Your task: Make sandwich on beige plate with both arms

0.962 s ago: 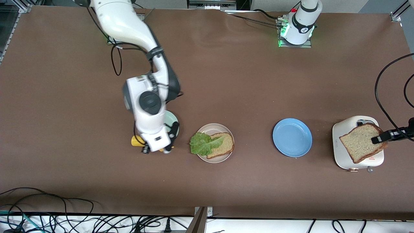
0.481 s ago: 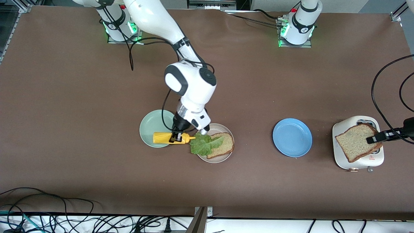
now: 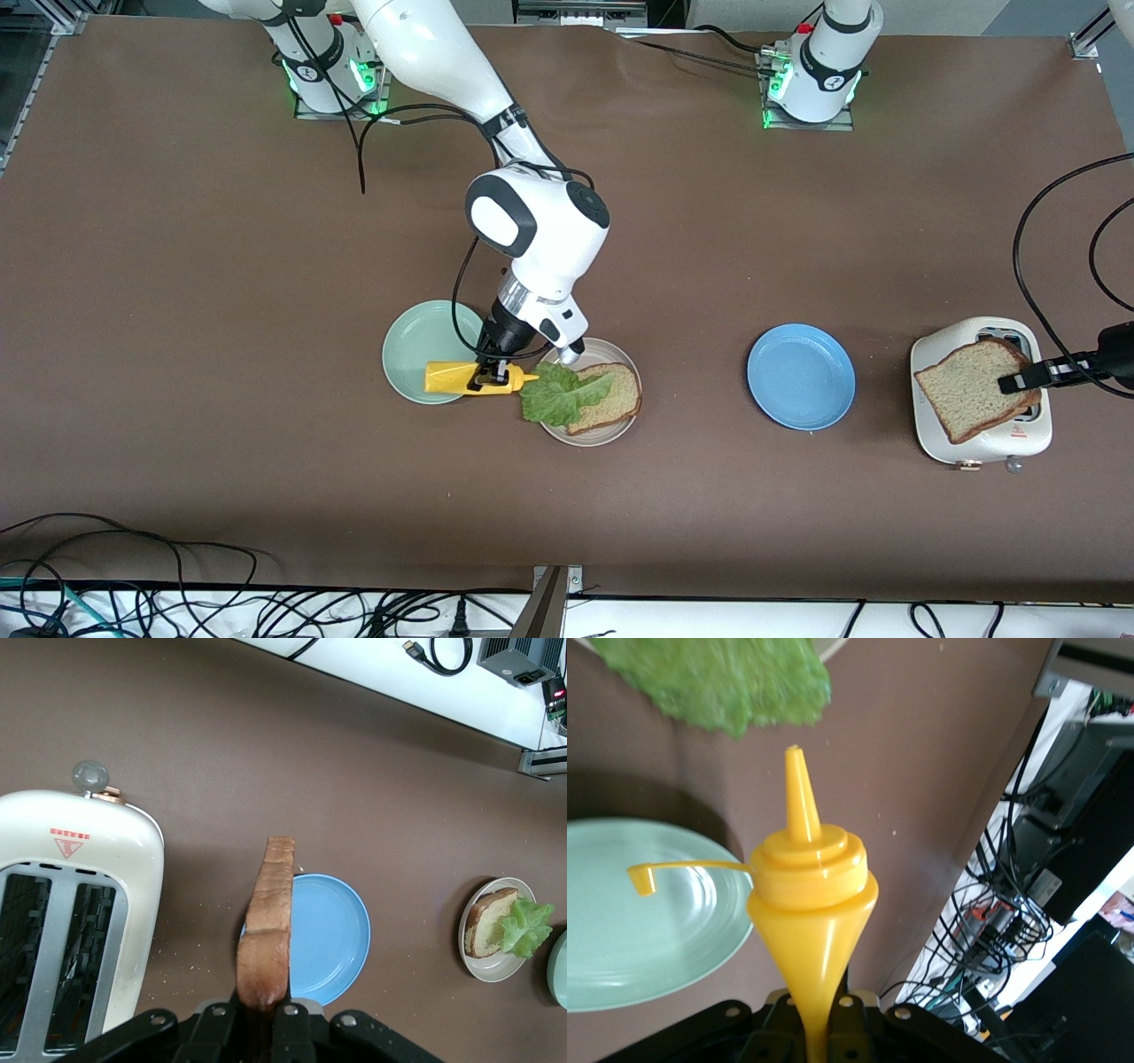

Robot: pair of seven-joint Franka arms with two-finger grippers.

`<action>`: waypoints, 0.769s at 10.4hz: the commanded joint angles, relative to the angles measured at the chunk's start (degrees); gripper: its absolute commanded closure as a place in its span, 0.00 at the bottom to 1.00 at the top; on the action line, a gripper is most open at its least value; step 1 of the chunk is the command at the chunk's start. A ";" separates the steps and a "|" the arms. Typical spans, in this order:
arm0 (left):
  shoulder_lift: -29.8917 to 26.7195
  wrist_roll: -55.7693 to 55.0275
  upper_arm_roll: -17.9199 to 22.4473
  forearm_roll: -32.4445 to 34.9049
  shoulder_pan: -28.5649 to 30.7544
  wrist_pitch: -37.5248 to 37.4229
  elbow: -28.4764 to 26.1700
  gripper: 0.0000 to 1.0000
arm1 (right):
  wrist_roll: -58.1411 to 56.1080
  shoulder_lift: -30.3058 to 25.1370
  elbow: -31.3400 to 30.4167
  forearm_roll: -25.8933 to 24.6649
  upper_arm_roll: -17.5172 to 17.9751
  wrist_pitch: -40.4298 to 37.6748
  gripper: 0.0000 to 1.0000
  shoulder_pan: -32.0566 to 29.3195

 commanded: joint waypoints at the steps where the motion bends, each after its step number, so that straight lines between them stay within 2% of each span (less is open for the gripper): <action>1: 0.02 -0.37 0.26 -4.11 -0.29 -0.55 -0.84 1.00 | -0.72 -2.35 1.07 6.46 -0.29 -2.05 1.00 -3.50; 2: 0.20 -0.37 0.26 -5.08 -0.38 -0.55 -1.20 1.00 | -1.07 -3.59 1.07 11.82 -0.29 -2.22 1.00 -5.62; 4: 0.38 -0.37 0.26 -5.71 -0.82 -0.54 -1.90 1.00 | -3.70 -5.88 1.07 19.05 -0.20 -2.23 1.00 -9.84; 5: 0.64 -0.46 0.17 -7.53 -1.60 -0.55 -2.16 1.00 | -5.11 -6.49 1.07 24.91 -0.29 -2.23 1.00 -12.03; 7: 0.82 -0.55 0.17 -15.07 -3.97 -0.02 -6.36 1.00 | -11.06 -10.34 0.81 35.99 -0.11 -4.75 1.00 -18.00; 8: 0.64 -0.63 0.25 -17.37 -6.07 0.07 -8.30 1.00 | -15.10 -11.41 0.81 44.57 -0.03 -7.56 1.00 -22.38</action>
